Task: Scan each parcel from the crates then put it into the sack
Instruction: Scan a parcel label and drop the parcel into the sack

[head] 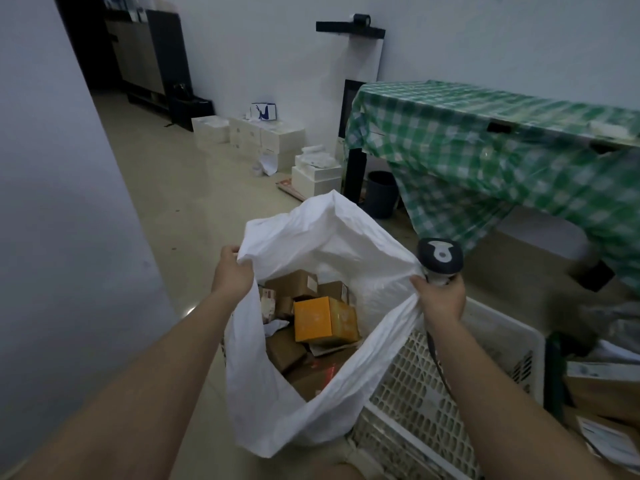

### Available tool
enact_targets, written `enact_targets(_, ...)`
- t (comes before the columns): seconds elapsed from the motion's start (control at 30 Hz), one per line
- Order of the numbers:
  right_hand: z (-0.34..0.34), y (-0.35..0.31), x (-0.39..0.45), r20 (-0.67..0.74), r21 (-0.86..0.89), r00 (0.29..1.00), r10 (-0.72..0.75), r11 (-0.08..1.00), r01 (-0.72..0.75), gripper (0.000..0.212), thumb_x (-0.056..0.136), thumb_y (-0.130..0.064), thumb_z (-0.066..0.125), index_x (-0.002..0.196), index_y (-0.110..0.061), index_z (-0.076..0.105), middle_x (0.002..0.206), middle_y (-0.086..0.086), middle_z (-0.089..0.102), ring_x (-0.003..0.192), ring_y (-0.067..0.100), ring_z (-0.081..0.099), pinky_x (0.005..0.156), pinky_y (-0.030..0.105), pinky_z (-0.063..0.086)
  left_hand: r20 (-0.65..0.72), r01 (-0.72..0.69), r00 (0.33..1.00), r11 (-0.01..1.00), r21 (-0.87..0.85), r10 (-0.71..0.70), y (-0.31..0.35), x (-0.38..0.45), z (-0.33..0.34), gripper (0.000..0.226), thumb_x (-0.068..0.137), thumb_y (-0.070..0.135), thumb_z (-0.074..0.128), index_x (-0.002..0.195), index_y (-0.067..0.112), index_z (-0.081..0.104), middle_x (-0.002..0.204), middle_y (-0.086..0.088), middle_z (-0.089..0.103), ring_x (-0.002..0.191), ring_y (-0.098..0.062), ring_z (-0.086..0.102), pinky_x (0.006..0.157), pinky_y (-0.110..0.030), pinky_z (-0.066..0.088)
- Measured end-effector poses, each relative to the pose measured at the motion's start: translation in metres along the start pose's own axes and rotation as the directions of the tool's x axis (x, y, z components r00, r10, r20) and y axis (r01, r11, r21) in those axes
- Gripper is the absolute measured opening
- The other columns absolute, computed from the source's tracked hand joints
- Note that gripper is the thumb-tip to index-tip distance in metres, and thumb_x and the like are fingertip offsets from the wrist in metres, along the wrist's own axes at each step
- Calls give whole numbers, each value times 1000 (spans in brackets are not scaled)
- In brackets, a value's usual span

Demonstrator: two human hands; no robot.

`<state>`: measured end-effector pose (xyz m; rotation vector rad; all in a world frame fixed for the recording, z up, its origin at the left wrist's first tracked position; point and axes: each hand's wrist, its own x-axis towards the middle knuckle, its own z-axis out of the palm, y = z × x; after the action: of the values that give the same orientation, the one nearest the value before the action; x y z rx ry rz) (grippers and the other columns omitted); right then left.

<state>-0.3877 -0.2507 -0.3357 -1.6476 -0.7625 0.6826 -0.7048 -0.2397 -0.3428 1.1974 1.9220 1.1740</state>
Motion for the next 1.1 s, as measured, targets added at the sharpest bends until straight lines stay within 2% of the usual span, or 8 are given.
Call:
enact_targets(0.13,-4,3,-2,14,-8,1000,-12,1000,12,70,73,-14,83,135,-8,50,134,12,57,123,30,53,105,39,40,27,-8,1000,1000,-23,9,-3,-8,1,45,99,20,45,142,11,33,129,-14,50,103,-28,51,81,-37,44)
enact_targets(0.27,-16,5,-6,24,20,1000,3,1000,-4,65,75,-16,81,133,-9,52,132,10,58,121,29,54,103,37,40,-5,-70,998,997,-11,70,3,-19,5,56,97,12,46,149,11,25,149,-10,36,133,-31,40,107,-45,39)
enact_targets(0.4,-37,12,-12,52,77,997,57,995,-61,52,78,-16,78,125,-13,55,117,10,66,106,29,64,97,49,49,-23,-155,988,988,24,156,22,-42,18,54,96,6,46,147,12,30,153,-6,32,139,-26,33,109,-34,33)
enact_targets(0.57,-92,22,-22,89,95,990,113,988,-122,23,88,-13,69,104,-14,52,87,3,63,86,26,65,85,44,55,116,-270,955,962,-31,271,47,-84,54,46,98,10,44,143,18,37,148,-5,38,131,-27,42,107,-38,40)
enact_targets(0.73,-159,57,-34,104,120,977,187,973,-199,26,91,-17,63,115,-9,56,98,5,66,91,25,63,85,41,51,333,-299,886,947,-119,322,69,-135,114,42,98,15,46,139,23,41,148,-1,37,134,-19,37,109,-35,36)
enact_targets(0.9,-198,94,-36,63,231,969,241,941,-249,46,91,-24,65,134,-13,52,122,8,63,105,26,62,97,49,49,578,-341,731,928,-151,363,85,-184,189,35,99,15,46,134,21,47,134,1,48,92,2,51,70,-16,39)
enact_targets(1.0,-209,112,-26,40,231,973,228,945,-231,51,92,-24,64,139,-16,48,134,4,57,120,25,55,105,49,43,688,-372,641,922,-107,339,79,-192,236,34,100,18,47,133,20,48,140,1,45,94,-2,54,68,-9,39)
enact_targets(1.1,-211,130,-1,8,250,966,257,935,-251,49,92,-23,63,138,-12,48,133,7,57,119,25,55,105,48,43,753,-383,596,923,-38,279,65,-185,283,34,100,19,47,134,18,49,138,-3,50,69,7,41,55,-6,36)
